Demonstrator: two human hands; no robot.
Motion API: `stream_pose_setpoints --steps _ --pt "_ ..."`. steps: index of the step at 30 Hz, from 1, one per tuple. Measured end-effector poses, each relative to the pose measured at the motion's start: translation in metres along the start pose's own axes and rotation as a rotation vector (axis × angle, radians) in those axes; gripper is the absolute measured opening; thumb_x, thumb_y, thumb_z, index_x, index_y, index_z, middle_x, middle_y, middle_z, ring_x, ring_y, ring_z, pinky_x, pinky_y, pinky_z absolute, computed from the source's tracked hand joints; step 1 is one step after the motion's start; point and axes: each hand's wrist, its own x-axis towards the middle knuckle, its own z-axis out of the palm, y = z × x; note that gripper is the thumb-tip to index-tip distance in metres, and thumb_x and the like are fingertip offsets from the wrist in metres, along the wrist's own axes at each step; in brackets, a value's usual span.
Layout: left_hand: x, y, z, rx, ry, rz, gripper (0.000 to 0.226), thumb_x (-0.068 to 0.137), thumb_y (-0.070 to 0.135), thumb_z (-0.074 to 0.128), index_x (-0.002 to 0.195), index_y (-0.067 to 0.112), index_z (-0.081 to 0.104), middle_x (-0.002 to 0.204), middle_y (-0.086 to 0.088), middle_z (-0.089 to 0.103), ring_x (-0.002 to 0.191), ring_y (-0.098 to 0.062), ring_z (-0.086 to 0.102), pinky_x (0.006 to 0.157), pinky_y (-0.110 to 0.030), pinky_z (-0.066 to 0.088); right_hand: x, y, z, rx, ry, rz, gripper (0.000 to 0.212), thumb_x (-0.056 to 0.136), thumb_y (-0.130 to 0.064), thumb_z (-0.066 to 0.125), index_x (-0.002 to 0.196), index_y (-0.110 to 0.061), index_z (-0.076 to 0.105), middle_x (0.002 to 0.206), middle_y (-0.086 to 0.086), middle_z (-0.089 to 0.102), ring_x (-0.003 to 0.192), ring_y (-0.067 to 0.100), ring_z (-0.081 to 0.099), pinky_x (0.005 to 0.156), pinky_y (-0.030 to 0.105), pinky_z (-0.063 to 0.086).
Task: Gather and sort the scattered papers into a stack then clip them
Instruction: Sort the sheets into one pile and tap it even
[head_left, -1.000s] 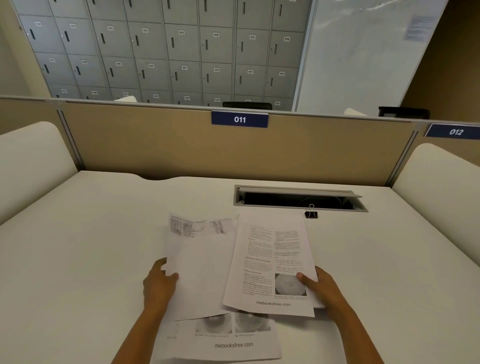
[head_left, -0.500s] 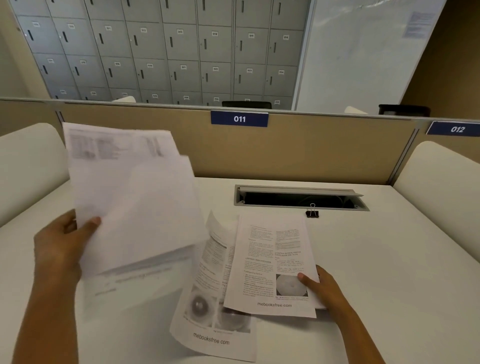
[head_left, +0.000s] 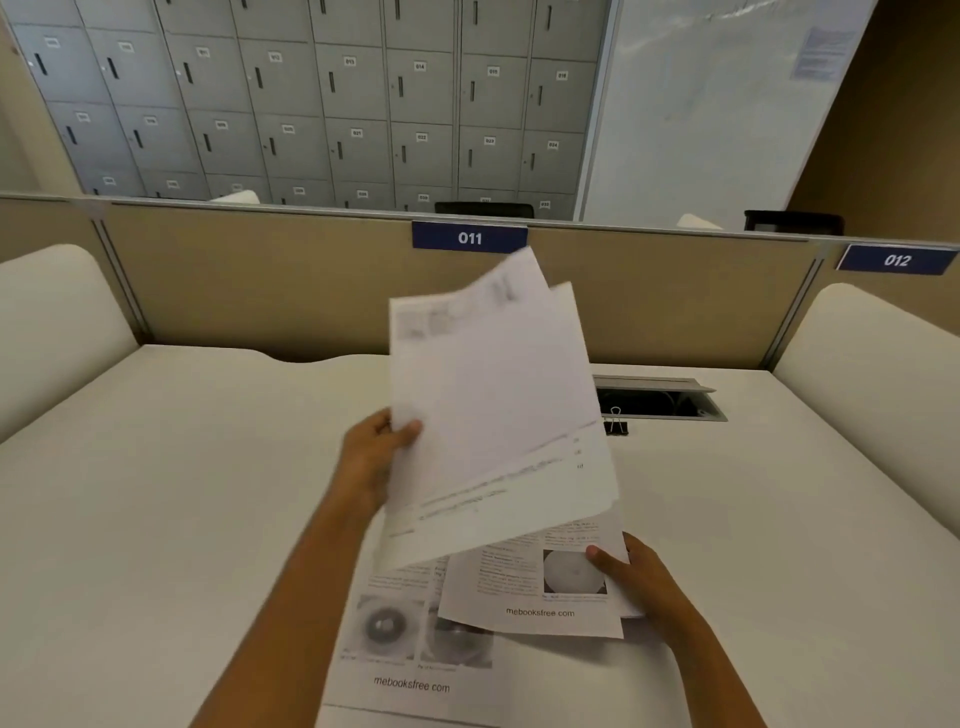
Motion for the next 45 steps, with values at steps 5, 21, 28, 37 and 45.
stream_pose_setpoints --steps 5,21,28,37,45 --pt "0.011 -0.064 0.026 0.253 -0.035 -0.148 0.039 0.083 -0.002 0.061 0.122 -0.001 0.056 0.123 -0.016 0.060 0.099 -0.028 0.060 0.090 -0.034 0.047 -0.005 -0.008 -0.005 0.159 0.001 0.126 0.042 0.098 -0.042 0.034 0.113 -0.014 0.062 0.110 0.007 0.069 0.094 0.021 0.067 0.079 0.030 0.053" --pt "-0.013 -0.110 0.044 0.802 -0.159 -0.192 0.069 0.095 0.039 0.040 0.147 0.006 0.009 0.156 -0.011 0.013 0.143 -0.028 0.013 0.115 -0.036 0.013 -0.003 -0.030 0.018 -0.053 0.086 0.088 0.055 0.098 -0.028 0.039 0.147 -0.014 0.018 0.146 0.011 0.038 0.129 0.031 0.043 0.108 0.040 0.035" --pt "-0.001 -0.088 0.029 0.635 0.070 -0.353 0.050 0.089 0.022 0.057 0.130 -0.004 0.045 0.131 -0.018 0.053 0.115 -0.033 0.053 0.096 -0.037 0.046 -0.009 -0.039 0.007 0.231 -0.015 0.225 0.042 0.091 -0.012 0.057 0.131 -0.006 0.045 0.111 0.008 0.058 0.083 0.014 0.061 0.051 0.013 0.052" --pt "-0.013 -0.078 0.016 0.497 -0.172 -0.520 0.040 0.087 0.017 0.061 0.122 0.003 0.052 0.096 -0.011 0.063 0.077 -0.024 0.062 0.065 -0.033 0.053 -0.017 -0.060 0.010 0.300 -0.144 0.296 0.019 0.089 -0.011 0.060 0.108 -0.010 0.056 0.090 0.007 0.068 0.078 0.022 0.067 0.051 0.025 0.054" --pt "-0.022 -0.055 0.035 0.524 -0.099 0.033 0.047 0.092 0.017 0.052 0.136 0.014 0.036 0.135 -0.008 0.050 0.112 -0.027 0.054 0.092 -0.036 0.045 -0.018 -0.092 0.016 0.289 0.150 -0.058 0.046 0.084 -0.012 0.065 0.128 -0.014 0.048 0.110 0.002 0.061 0.096 0.021 0.062 0.075 0.028 0.052"
